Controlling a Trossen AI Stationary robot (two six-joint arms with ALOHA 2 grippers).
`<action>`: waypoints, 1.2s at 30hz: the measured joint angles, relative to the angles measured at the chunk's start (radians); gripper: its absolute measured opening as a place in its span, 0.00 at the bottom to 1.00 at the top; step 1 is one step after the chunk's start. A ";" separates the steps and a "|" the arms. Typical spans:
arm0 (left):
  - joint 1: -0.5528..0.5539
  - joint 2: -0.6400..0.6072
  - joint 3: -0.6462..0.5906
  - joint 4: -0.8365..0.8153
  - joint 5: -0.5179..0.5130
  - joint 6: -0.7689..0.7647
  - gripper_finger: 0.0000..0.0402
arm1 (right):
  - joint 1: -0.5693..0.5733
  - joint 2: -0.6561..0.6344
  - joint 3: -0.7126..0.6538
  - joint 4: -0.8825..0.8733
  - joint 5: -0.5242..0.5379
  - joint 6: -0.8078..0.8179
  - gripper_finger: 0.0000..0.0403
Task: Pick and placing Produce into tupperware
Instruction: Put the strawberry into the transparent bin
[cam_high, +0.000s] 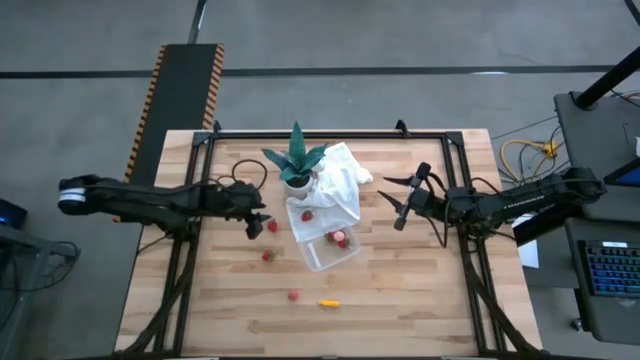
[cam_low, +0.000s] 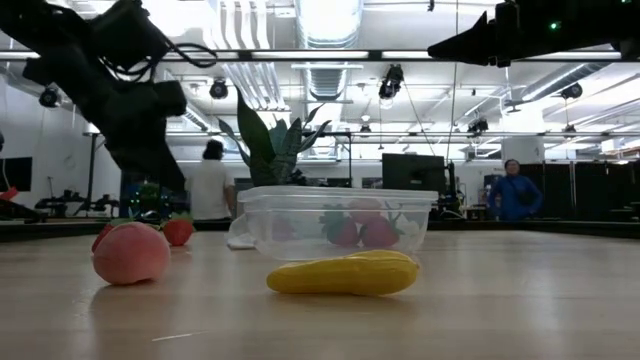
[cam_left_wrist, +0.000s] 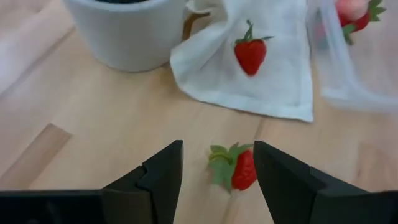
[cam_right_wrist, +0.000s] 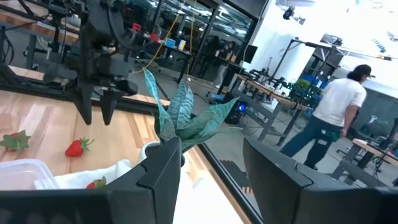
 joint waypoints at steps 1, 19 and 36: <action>0.003 0.012 0.002 0.002 0.001 -0.001 0.45 | 0.000 0.000 0.000 0.000 0.000 0.000 0.41; 0.008 0.161 0.002 0.050 0.012 0.015 0.45 | 0.000 0.000 0.000 0.000 0.000 -0.003 0.40; 0.008 0.192 0.009 0.099 0.022 0.024 0.45 | 0.000 0.000 0.000 0.000 0.000 -0.015 0.39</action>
